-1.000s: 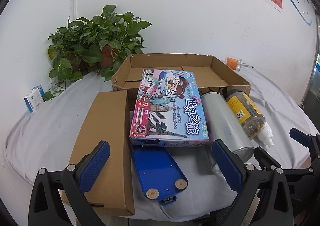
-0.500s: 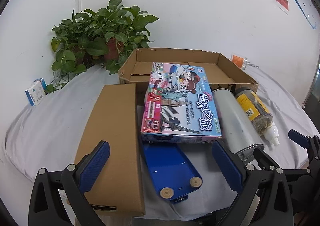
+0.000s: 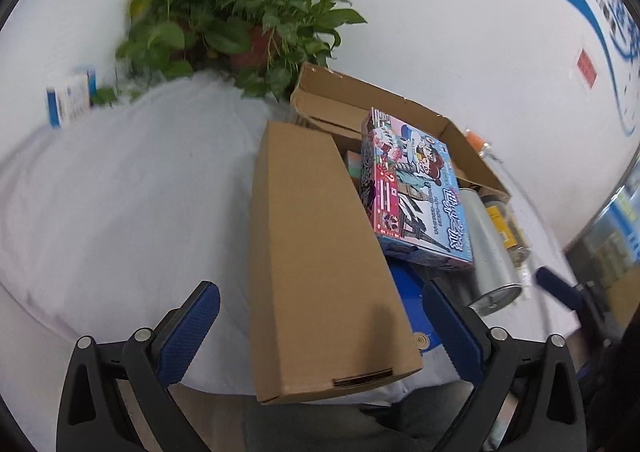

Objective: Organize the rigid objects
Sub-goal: 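Grasp the cardboard insert with the left gripper and lift it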

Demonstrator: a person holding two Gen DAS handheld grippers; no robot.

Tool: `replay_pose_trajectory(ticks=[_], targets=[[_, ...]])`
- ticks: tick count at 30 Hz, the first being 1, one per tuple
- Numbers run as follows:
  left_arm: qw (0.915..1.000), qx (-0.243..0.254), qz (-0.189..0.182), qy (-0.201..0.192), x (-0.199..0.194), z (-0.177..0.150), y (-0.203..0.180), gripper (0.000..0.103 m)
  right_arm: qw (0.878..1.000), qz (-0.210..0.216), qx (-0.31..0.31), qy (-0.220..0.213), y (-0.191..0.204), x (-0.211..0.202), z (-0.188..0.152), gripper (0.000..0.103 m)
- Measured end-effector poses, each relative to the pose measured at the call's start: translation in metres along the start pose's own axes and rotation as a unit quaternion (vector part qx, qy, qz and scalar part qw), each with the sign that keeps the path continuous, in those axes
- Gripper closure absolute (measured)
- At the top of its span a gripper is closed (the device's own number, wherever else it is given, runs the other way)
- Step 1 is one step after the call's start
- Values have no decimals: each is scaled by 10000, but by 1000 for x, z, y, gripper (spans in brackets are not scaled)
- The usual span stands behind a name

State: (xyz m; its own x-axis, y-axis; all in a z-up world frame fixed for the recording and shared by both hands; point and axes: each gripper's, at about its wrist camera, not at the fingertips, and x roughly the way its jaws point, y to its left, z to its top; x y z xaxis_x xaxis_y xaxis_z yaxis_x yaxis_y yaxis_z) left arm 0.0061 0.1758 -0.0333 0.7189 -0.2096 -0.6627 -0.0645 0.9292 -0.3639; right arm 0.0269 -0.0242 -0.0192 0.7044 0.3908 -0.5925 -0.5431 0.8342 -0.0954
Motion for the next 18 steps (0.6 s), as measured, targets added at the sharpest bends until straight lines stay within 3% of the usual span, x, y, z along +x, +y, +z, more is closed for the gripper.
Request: replay_pose_trajectory(ticks=[3, 7, 13, 16, 18], targets=[[9963, -473, -683, 227, 6, 1, 27, 34, 9985, 476, -249, 127, 30, 9, 7, 1], [9907, -523, -1189, 410, 6, 2, 39, 43, 9965, 672, -396, 313, 59, 24, 15, 1], [9797, -309, -1917, 507, 0, 8, 25, 43, 9955, 417, -106, 842, 70, 50, 17, 1], [9740, -253, -2179, 572, 6, 12, 22, 43, 9950, 251, 133, 963, 62, 54, 16, 18], [9728, -302, -2231, 555, 8, 15, 25, 38, 9925, 536, 456, 1000, 50, 58, 16, 18]])
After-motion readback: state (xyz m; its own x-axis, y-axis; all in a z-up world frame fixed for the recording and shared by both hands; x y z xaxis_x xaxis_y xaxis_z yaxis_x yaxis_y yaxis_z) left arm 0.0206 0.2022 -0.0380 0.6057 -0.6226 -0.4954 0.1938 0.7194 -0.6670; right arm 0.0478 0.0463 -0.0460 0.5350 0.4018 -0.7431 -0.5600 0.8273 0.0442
